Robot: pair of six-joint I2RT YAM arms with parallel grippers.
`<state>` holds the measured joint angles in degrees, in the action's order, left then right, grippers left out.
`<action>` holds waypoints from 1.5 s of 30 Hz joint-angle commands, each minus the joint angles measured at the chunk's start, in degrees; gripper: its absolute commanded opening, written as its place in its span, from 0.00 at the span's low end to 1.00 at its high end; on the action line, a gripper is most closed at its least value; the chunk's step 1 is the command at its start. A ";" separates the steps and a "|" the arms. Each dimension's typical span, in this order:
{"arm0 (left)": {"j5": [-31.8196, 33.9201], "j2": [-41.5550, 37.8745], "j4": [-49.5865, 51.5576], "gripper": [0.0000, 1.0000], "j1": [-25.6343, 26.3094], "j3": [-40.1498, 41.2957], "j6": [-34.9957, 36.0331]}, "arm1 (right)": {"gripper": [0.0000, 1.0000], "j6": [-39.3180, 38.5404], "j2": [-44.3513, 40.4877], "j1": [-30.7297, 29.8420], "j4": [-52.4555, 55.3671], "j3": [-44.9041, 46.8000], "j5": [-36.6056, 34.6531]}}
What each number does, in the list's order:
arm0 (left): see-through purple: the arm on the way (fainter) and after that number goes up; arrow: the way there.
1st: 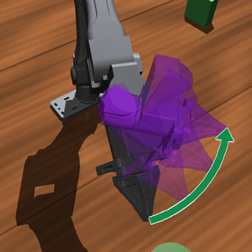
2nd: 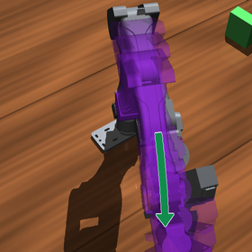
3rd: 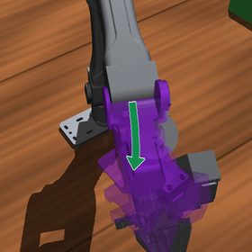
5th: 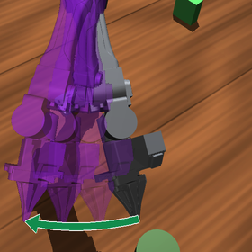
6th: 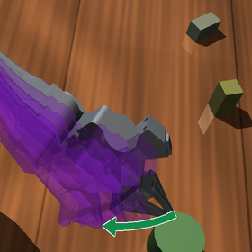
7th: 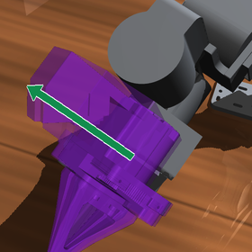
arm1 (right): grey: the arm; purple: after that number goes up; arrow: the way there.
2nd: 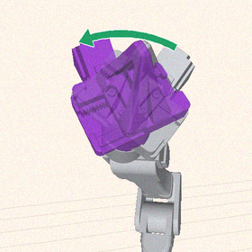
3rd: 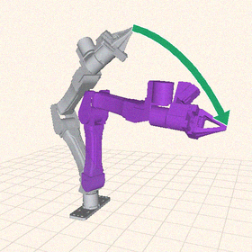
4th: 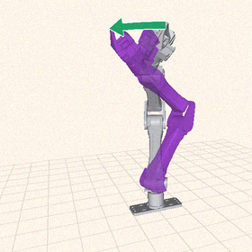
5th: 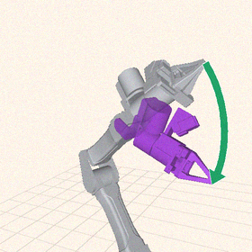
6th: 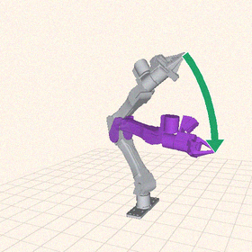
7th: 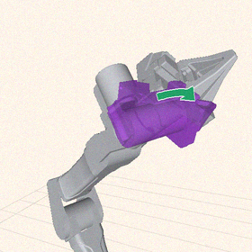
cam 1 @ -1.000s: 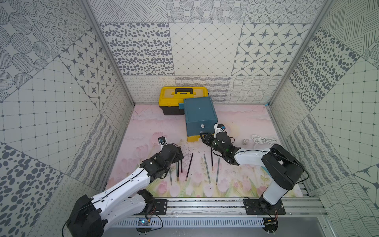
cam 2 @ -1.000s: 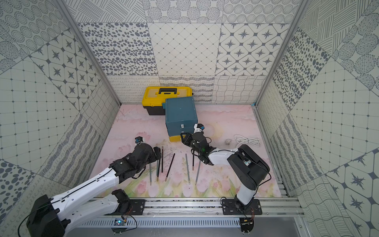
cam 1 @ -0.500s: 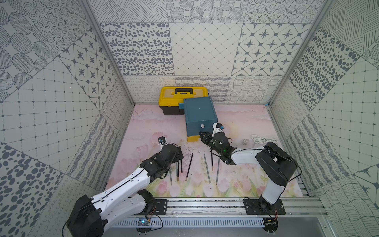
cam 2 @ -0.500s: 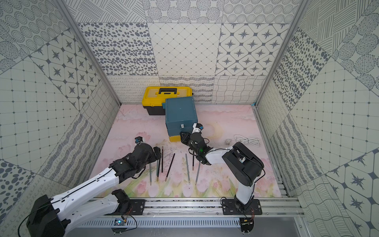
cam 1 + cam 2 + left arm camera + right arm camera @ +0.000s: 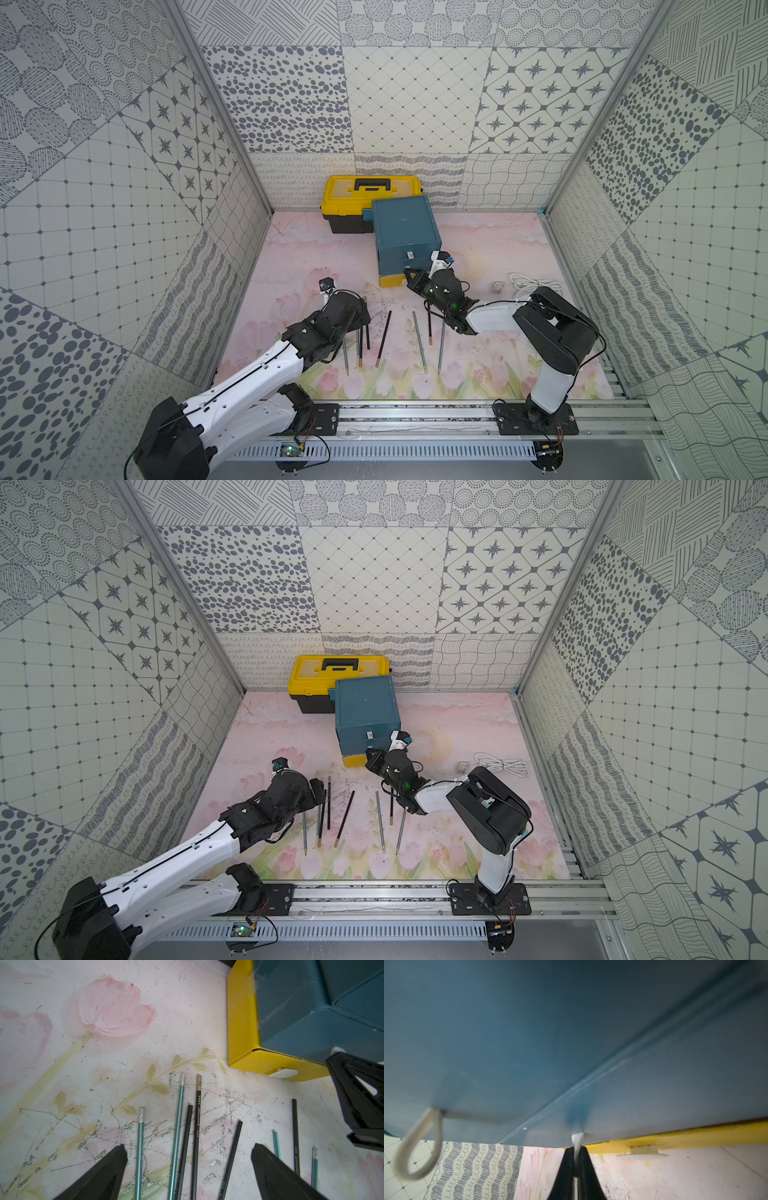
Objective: Please place the pencils in the drawer according to their color
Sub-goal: Open the drawer in the storage box.
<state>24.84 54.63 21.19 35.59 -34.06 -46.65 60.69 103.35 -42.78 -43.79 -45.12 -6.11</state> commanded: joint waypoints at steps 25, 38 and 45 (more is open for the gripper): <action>1.96 -1.55 1.40 0.99 -0.44 0.15 -0.12 | 0.00 -3.04 -15.94 -6.49 5.47 10.61 -6.19; 2.49 -2.47 2.10 0.99 -0.40 0.18 -0.21 | 0.00 -2.35 -22.46 -11.33 13.48 13.83 -8.05; 2.81 -2.16 2.18 0.99 -0.47 0.08 -0.26 | 0.02 -1.72 -23.68 -12.23 16.95 15.40 -9.08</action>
<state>26.17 52.40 22.13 35.48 -34.06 -46.68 58.61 81.08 -54.68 -27.16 -30.15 -13.80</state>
